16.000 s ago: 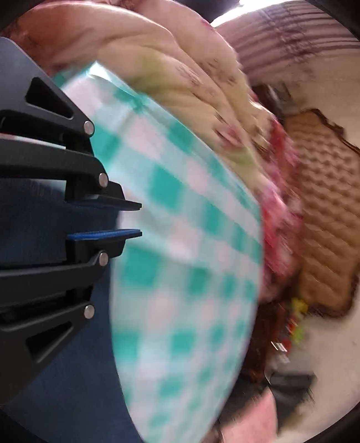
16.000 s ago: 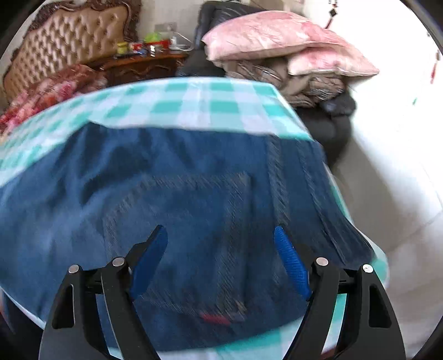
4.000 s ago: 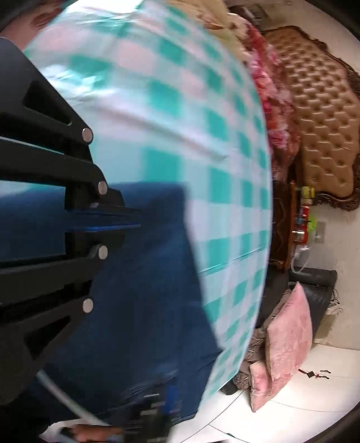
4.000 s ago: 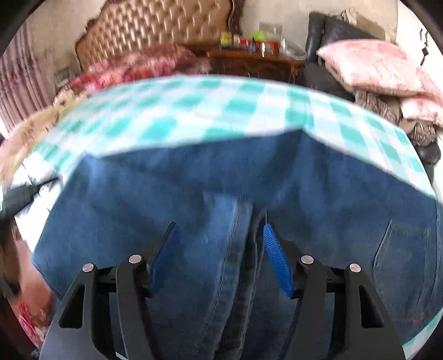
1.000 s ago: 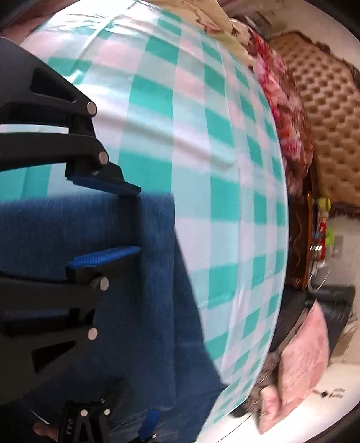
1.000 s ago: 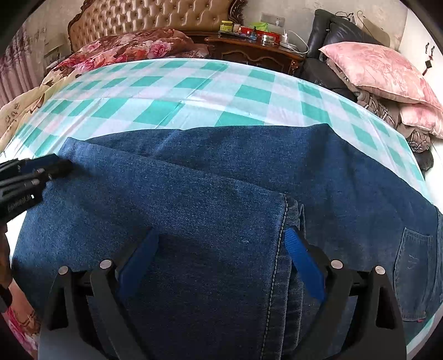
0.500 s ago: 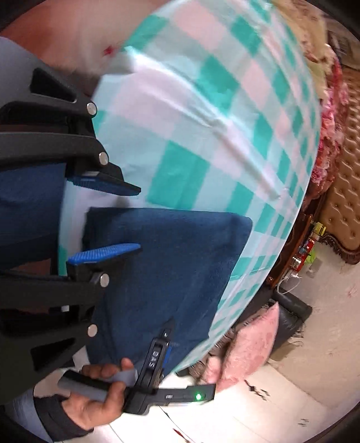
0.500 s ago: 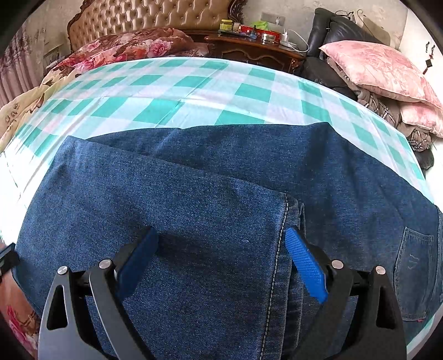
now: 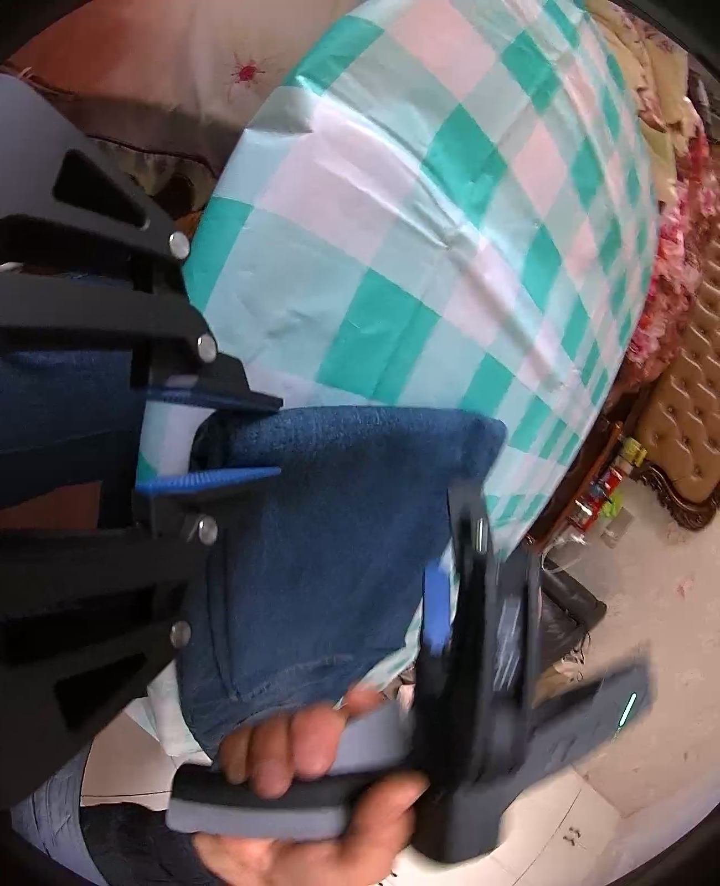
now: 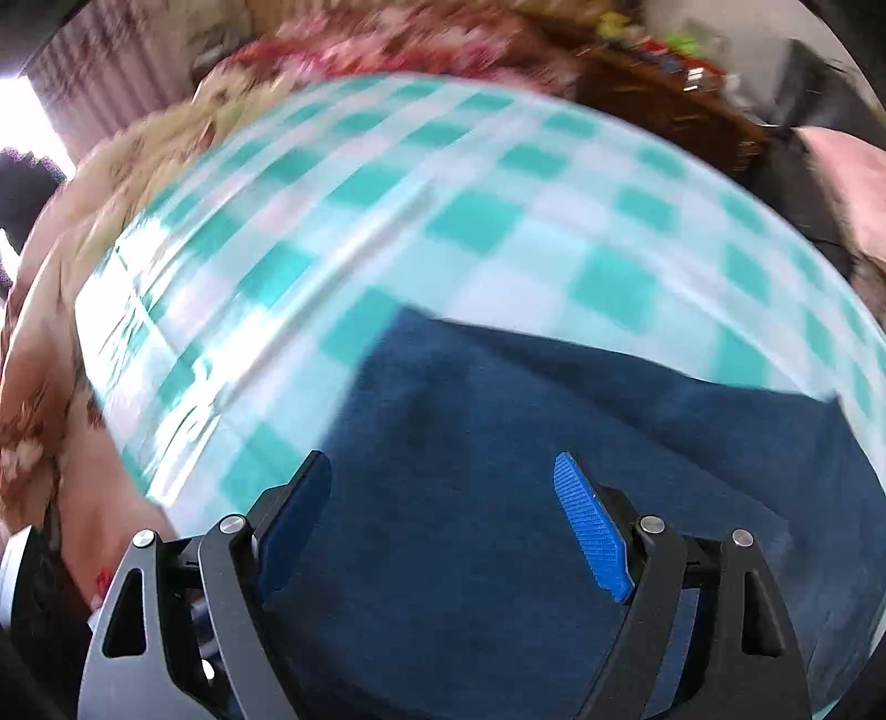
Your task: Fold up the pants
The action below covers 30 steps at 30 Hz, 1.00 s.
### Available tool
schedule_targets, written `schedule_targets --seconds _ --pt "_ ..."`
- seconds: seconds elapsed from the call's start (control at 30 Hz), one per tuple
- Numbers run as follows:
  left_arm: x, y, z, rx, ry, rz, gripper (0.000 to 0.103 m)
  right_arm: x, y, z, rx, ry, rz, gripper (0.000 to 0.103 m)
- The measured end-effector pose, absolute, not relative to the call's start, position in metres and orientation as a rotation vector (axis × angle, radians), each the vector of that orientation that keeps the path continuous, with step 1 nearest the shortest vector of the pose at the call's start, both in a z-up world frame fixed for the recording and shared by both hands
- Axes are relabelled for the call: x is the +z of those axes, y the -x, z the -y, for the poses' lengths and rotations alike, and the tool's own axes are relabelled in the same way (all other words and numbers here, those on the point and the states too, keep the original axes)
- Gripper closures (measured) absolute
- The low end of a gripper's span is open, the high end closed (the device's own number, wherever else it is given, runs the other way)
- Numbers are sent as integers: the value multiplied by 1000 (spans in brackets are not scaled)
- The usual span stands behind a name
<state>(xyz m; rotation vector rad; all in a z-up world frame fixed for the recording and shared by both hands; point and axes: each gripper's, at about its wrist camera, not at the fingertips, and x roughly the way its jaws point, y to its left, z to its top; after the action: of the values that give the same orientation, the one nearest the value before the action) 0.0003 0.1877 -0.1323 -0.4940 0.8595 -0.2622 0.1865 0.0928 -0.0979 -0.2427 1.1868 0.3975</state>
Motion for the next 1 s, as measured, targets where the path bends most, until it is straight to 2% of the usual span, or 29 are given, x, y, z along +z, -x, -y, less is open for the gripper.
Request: schedule_targets --seconds 0.3,0.33,0.37,0.4,0.43,0.47,0.5,0.53,0.6,0.73,0.77,0.8,0.87,1.0 --pt "-103 8 -165 -244 335 -783 89 -129 -205 -133 345 392 -1263 26" --pt "-102 7 -165 -244 337 -779 89 -132 -206 -133 328 401 -1259 30" --pt "-101 7 -166 -247 349 -776 89 -134 -207 -132 311 403 -1250 42" --pt "-101 8 -166 -248 352 -774 90 -134 -207 -131 304 398 -1240 50" --pt "-100 8 -166 -249 349 -771 89 -134 -206 -129 292 395 -1228 53" --pt "-101 8 -167 -250 361 -772 89 -132 -206 -128 291 392 -1218 63" --pt "-103 8 -169 -249 380 -776 86 -131 -205 -126 294 385 -1214 70" --pt "-105 8 -172 -240 405 -782 82 -129 -205 -123 296 366 -1215 73" --pt "-111 5 -175 -227 438 -798 44 -126 -206 -119 304 336 -1218 79" --pt "-123 -3 -169 -219 463 -822 43 -123 -210 -116 316 310 -1217 81" --pt "-129 -8 -168 -206 482 -844 44 -123 -211 -115 318 300 -1218 81" --pt "-132 -11 -168 -212 503 -853 61 -122 -211 -113 323 282 -1220 81" --pt "-126 -13 -161 -234 486 -847 86 -119 -211 -109 335 255 -1218 83" --pt "-80 -2 -131 -209 295 -746 91 -90 -214 -83 408 94 -1212 83"
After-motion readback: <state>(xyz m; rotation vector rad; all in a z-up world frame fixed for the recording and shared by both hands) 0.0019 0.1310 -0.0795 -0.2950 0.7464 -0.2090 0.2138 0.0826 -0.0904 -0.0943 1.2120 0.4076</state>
